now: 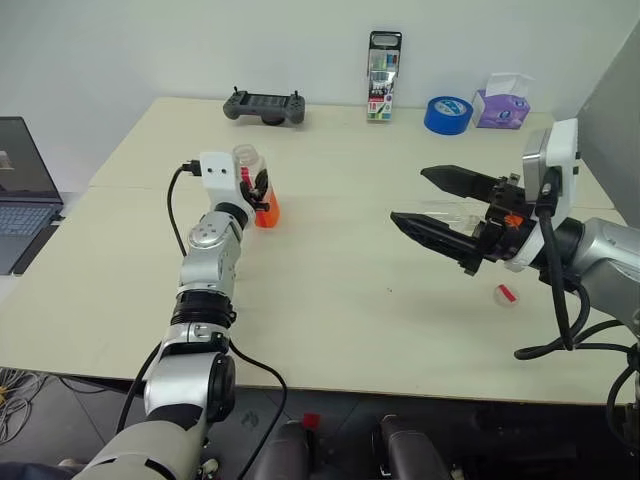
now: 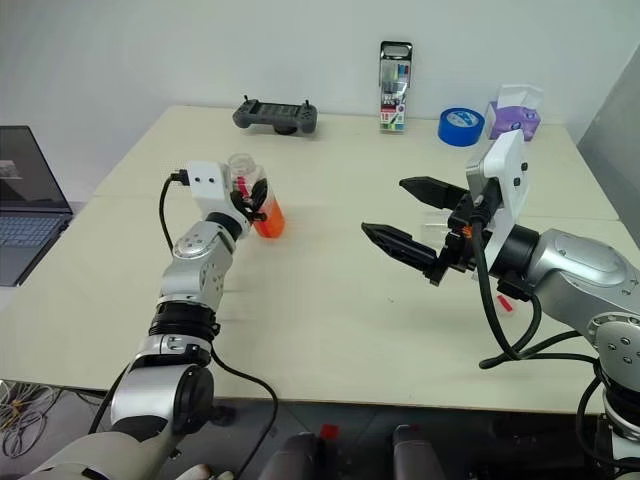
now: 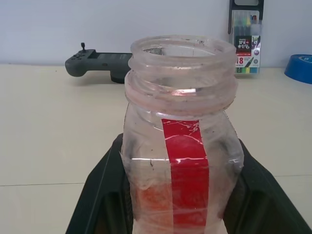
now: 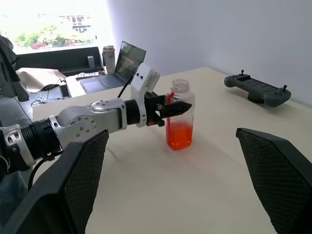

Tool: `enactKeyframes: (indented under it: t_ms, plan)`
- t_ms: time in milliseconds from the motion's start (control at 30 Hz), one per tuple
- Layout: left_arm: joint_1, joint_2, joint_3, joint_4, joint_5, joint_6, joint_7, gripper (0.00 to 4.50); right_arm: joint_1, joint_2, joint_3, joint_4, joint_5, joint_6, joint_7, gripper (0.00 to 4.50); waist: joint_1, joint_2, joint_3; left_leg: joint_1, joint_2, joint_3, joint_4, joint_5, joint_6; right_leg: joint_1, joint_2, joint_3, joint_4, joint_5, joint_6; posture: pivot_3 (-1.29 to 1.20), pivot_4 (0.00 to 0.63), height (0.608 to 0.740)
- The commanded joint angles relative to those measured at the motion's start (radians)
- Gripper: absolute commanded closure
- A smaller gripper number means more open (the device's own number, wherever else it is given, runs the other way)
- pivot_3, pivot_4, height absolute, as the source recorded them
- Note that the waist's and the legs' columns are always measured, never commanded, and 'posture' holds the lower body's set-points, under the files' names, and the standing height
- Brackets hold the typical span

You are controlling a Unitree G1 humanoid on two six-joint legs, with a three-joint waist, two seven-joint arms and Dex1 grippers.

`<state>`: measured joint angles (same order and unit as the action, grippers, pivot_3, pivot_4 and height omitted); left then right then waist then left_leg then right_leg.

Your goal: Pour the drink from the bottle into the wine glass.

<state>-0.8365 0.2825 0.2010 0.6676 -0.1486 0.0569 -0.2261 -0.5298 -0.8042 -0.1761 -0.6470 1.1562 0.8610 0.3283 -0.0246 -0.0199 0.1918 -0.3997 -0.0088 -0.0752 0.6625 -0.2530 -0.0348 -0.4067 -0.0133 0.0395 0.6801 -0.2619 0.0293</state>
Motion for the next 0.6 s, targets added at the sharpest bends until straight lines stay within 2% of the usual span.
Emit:
enactKeyframes:
  t_ms: [33, 267, 300, 600]
  plan:
    - [-0.014, 0.023, -0.006, 0.012, 0.016, -0.024, -0.001, 2.34, -0.002, 0.004, -0.014, -0.013, -0.02, -0.016, -0.005, 0.0, -0.001, 0.0, 0.0, 0.0, 0.0, 0.0, 0.0, 0.0, 0.0, 0.0, 0.0, 0.0, 0.0, 0.0, 0.0, 0.0, 0.15, 0.74]
    - [-0.003, 0.025, 0.0, 0.01, 0.016, 0.0, 0.015, 0.23, -0.001, 0.012, -0.009, -0.01, -0.051, -0.018, 0.0, 0.0, -0.002, 0.0, 0.0, 0.0, 0.001, 0.0, 0.0, 0.0, 0.0, 0.0, 0.003, 0.0, 0.0, 0.0, 0.0, 0.0, 0.15, 0.74]
    - [0.0, 0.025, -0.002, 0.007, 0.016, 0.004, 0.014, 0.03, 0.0, 0.013, -0.008, -0.009, -0.056, -0.019, 0.001, 0.0, -0.002, 0.0, 0.0, 0.0, 0.001, 0.0, 0.0, 0.0, 0.0, 0.0, 0.003, 0.0, 0.0, 0.0, 0.0, 0.0, 0.15, 0.74]
    - [0.054, 0.024, -0.029, -0.058, 0.029, 0.067, 0.001, 0.03, 0.003, 0.033, -0.007, -0.008, -0.085, -0.017, 0.006, 0.0, -0.002, 0.0, 0.0, 0.0, 0.0, -0.001, 0.0, 0.0, 0.0, 0.0, 0.003, 0.0, 0.0, 0.0, 0.0, 0.0, 0.15, 0.74]
